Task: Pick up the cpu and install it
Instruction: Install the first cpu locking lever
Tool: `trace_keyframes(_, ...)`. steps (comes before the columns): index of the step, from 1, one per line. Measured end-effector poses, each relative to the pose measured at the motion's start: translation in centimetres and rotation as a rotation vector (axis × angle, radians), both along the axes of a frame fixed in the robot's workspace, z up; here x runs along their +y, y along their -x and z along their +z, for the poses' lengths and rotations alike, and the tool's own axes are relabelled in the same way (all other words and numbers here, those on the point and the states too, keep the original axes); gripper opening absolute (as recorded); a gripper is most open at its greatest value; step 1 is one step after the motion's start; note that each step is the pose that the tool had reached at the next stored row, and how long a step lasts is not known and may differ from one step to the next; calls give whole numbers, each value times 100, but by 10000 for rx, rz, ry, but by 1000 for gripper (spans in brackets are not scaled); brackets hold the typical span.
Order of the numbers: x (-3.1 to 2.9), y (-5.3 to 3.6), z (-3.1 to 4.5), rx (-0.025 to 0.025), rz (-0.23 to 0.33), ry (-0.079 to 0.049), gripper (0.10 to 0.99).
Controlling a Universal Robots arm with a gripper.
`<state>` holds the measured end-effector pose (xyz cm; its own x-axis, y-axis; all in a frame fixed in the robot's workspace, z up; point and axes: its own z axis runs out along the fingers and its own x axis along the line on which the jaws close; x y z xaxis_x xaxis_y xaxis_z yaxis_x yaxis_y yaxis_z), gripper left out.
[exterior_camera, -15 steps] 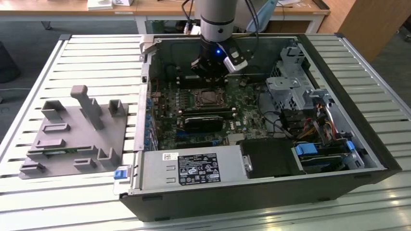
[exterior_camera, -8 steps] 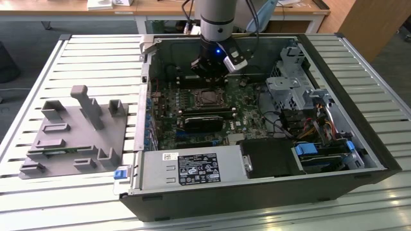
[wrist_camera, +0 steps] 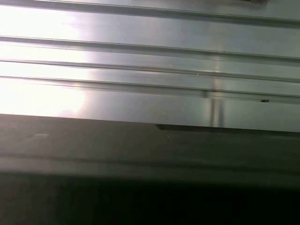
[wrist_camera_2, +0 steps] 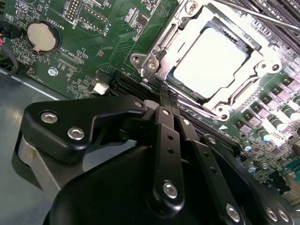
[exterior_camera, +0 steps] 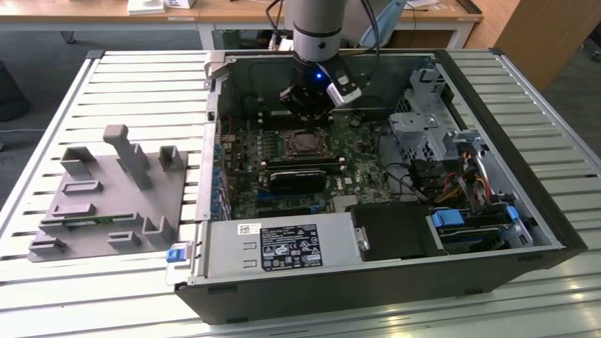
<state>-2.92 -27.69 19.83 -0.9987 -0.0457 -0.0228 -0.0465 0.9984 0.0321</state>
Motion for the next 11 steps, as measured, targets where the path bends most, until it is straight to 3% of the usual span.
trace_keyframes(11, 1, 0, 15, -1, -1, 34, 106)
